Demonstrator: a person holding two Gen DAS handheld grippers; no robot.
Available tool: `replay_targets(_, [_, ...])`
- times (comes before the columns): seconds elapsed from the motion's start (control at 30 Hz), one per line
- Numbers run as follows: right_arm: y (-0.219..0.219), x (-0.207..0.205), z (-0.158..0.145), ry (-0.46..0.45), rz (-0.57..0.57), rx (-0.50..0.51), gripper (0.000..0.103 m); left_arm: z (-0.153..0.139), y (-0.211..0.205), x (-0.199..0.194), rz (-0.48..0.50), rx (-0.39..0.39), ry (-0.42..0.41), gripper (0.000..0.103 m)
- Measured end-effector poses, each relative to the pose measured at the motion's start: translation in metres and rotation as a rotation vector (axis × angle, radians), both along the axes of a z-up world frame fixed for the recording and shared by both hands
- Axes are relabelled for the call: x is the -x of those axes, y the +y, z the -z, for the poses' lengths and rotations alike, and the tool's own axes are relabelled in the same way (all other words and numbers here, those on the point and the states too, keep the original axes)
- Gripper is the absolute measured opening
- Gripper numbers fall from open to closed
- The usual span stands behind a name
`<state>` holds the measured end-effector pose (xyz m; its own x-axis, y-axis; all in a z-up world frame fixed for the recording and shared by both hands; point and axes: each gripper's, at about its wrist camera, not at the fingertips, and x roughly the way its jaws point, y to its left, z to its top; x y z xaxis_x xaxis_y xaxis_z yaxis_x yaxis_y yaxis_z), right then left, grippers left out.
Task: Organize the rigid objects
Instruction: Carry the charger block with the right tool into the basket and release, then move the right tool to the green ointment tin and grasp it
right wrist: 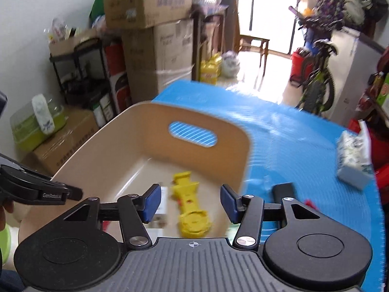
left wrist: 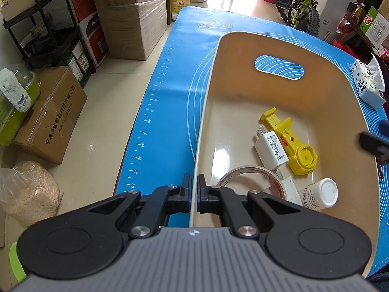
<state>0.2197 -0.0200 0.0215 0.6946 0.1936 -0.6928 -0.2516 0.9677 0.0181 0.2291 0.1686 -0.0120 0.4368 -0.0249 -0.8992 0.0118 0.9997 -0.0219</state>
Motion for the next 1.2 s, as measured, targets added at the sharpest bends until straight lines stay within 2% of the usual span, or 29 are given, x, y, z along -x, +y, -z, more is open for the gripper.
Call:
replay_targets(0.13, [-0.038, 0.007, -0.012, -0.04, 0.048, -0.003, 0.066, 0.0, 0.0, 0.0, 0.0, 0.0, 0.0, 0.006])
replay_targets(0.27, [-0.074, 0.003, -0.009, -0.04, 0.102, 0.017, 0.066, 0.0, 0.0, 0.0, 0.001, -0.002, 0.0, 0.006])
replay_targets(0.37, [-0.098, 0.003, 0.003, -0.033, 0.117, 0.011, 0.066, 0.0, 0.002, 0.0, -0.001, -0.003, 0.001, 0.006])
replay_targets(0.5, [-0.117, 0.005, 0.032, 0.0, 0.078, -0.006, 0.066, 0.001, 0.001, 0.0, 0.0, -0.008, 0.001, 0.006])
replay_targets(0.67, [-0.109, 0.002, 0.061, 0.031, -0.014, 0.041, 0.066, 0.0, -0.001, 0.0, -0.002, -0.018, 0.003, 0.006])
replay_targets(0.87, [-0.089, -0.006, 0.082, 0.063, -0.12, 0.064, 0.066, 0.0, 0.0, -0.001, -0.002, -0.016, 0.004, 0.006])
replay_targets(1.07, [-0.076, -0.017, 0.099, 0.095, -0.16, 0.062, 0.066, 0.0, 0.0, 0.0, -0.003, -0.018, 0.004, 0.006])
replay_targets(1.2, [-0.085, -0.023, 0.107, 0.106, -0.138, 0.013, 0.072, 0.0, 0.0, 0.0, -0.003, -0.019, 0.003, 0.006])
